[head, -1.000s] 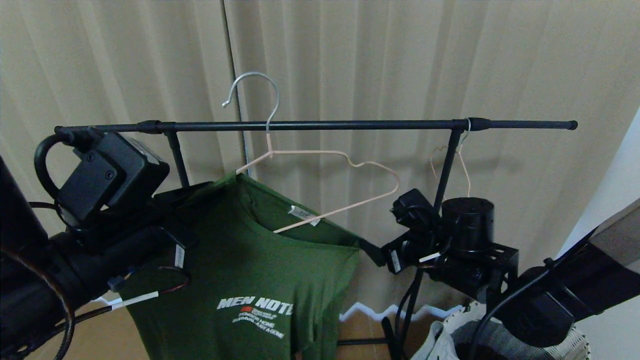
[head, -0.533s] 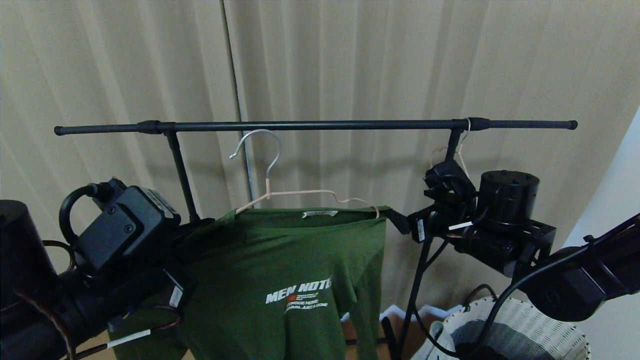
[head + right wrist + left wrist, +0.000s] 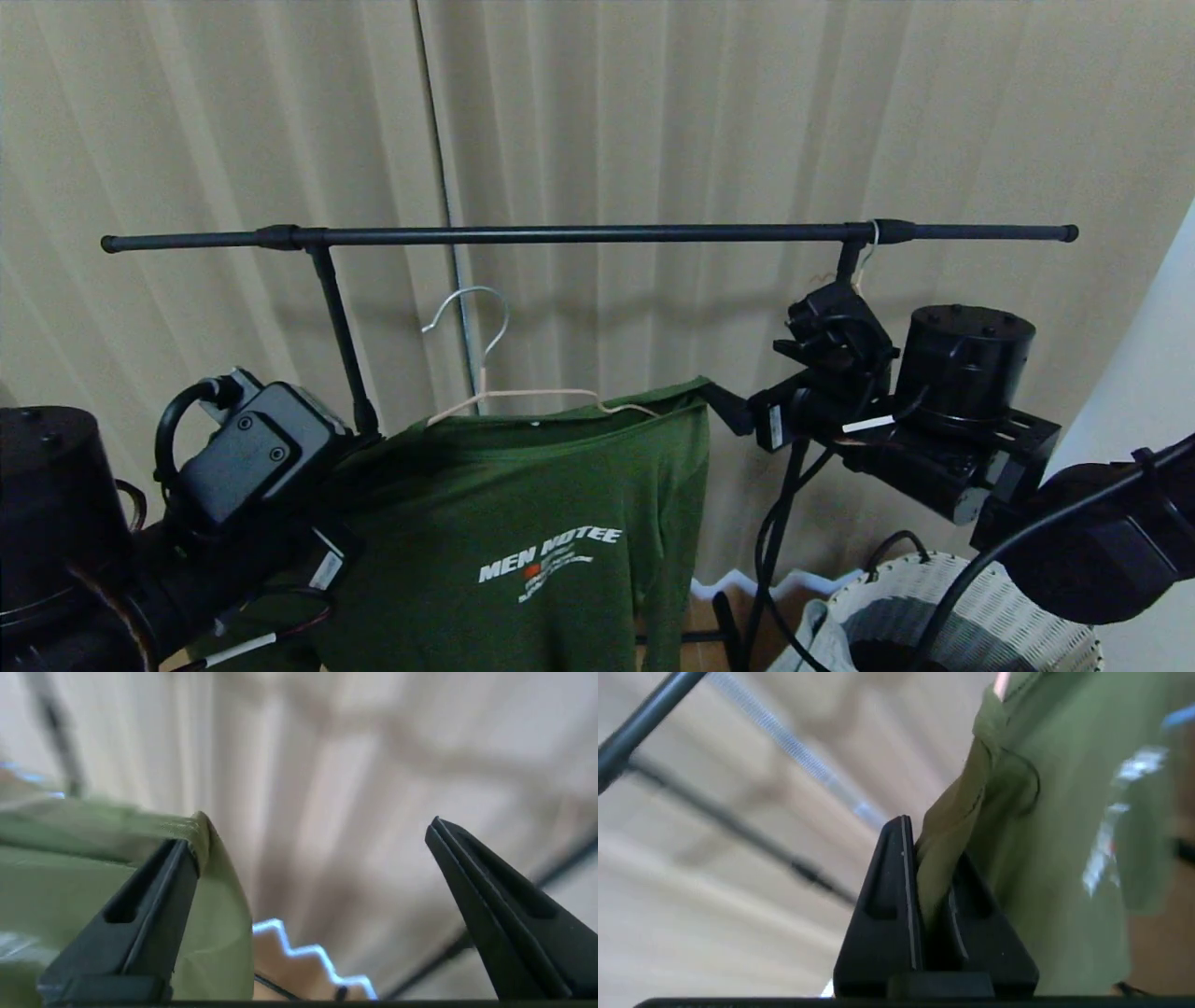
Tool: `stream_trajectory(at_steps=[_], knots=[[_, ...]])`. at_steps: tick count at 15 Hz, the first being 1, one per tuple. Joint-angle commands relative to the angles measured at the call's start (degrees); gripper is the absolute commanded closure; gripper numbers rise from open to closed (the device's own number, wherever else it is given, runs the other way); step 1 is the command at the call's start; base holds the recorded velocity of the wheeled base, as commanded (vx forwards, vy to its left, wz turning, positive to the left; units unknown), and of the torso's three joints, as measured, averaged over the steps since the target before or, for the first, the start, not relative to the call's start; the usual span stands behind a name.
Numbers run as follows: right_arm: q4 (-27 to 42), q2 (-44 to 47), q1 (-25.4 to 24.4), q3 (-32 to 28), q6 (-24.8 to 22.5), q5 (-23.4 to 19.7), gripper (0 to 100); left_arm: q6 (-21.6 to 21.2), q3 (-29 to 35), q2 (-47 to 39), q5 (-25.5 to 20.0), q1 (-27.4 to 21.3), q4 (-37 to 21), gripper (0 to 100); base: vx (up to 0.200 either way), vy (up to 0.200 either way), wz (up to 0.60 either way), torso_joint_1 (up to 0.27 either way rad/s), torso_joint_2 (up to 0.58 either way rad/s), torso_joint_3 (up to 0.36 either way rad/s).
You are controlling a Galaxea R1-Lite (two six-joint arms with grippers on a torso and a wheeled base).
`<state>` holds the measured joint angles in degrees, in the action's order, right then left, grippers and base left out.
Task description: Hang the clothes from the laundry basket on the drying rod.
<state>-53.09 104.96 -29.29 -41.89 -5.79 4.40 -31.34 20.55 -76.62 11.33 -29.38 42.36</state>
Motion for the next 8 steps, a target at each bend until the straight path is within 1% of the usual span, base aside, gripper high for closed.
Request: stream_trajectory(at_steps=[1,3,4,6,8], knots=[[-0.1,-3.3,-4.0,1.2,0.0,-0.1,0,0.1,0.3,-0.9,1.2,-0.1,0.0,100,0.0,0.0,0.0,0.0,0.0,0.0],[0.1,-4.8,-6.9,2.0,0.0,-0.2,0,1.2,1.1,-1.0,1.4,0.0,0.1,100,0.0,0.0,0.0,0.0,0.0,0.0],[0.2,-5.2,-8.1,2.5,-0.3,-0.2,0,3.2,1.9,-1.3,1.5,-0.1,0.1,100,0.0,0.0,0.0,0.0,0.0,0.0],[0.0,-5.6,-8.1,3.3,-2.2,-0.6,0,4.7,2.9,-1.6,2.2,-0.1,0.1,100,0.0,0.0,0.0,0.0,0.0,0.0],[-0.2,-6.9,-7.9,4.2,-2.4,-2.1,0,6.0,3.4,-1.9,2.4,0.0,0.1,100,0.0,0.0,0.0,0.0,0.0,0.0]])
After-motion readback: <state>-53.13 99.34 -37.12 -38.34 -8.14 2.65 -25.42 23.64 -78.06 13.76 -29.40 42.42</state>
